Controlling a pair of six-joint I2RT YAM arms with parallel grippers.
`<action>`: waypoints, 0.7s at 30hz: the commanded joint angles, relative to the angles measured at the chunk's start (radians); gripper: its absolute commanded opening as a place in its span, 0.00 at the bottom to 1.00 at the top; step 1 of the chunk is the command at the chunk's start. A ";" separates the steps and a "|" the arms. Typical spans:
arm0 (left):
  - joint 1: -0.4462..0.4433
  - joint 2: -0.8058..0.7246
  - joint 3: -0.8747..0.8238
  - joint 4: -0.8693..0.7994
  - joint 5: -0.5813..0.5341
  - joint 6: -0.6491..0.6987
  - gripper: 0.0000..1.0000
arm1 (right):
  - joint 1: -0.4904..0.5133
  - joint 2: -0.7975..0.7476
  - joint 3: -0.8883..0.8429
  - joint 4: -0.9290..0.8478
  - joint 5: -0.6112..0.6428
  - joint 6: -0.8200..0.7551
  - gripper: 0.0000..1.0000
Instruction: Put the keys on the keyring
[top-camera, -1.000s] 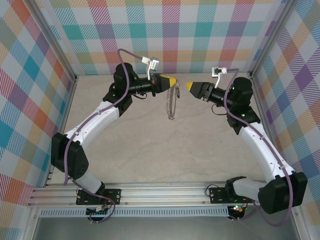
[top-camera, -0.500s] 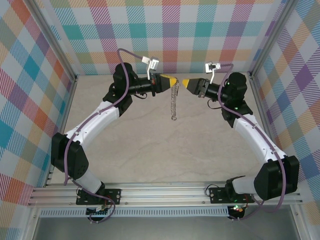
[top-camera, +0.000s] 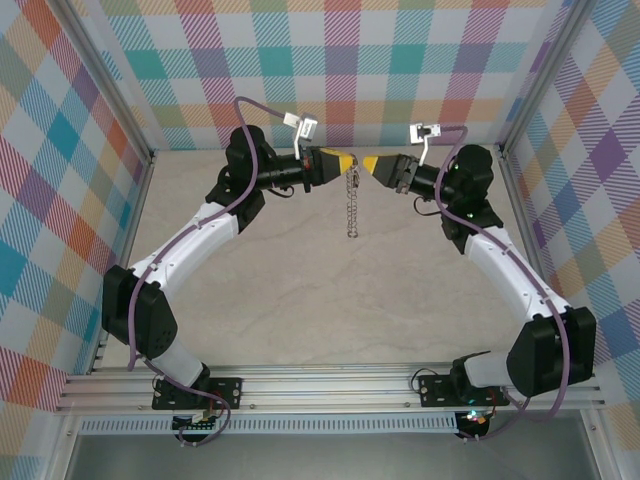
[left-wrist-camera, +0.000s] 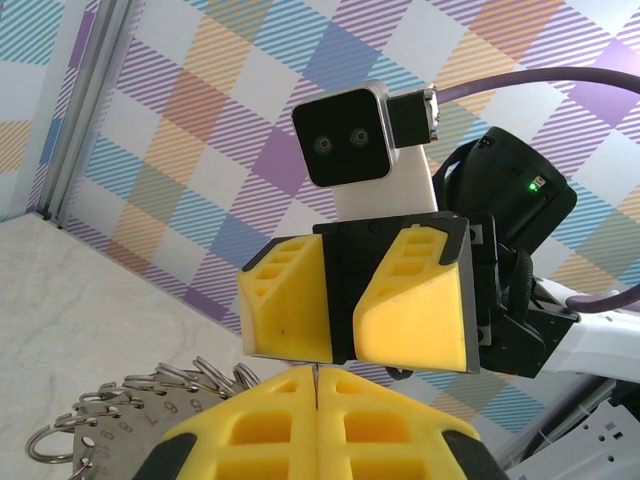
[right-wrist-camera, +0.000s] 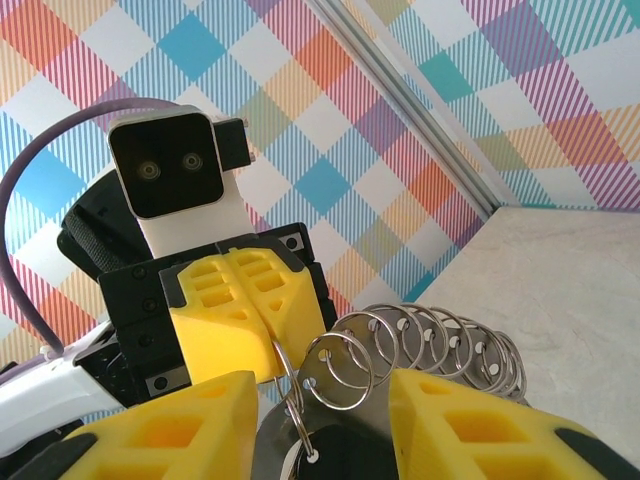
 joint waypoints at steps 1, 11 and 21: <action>-0.010 -0.016 0.036 0.063 0.020 -0.010 0.00 | 0.010 0.013 0.030 0.062 -0.026 0.014 0.41; -0.012 -0.013 0.037 0.061 0.022 -0.010 0.00 | 0.026 0.036 0.051 0.068 -0.029 0.017 0.39; -0.015 -0.013 0.037 0.059 0.024 -0.008 0.00 | 0.031 0.046 0.060 0.069 -0.038 0.021 0.35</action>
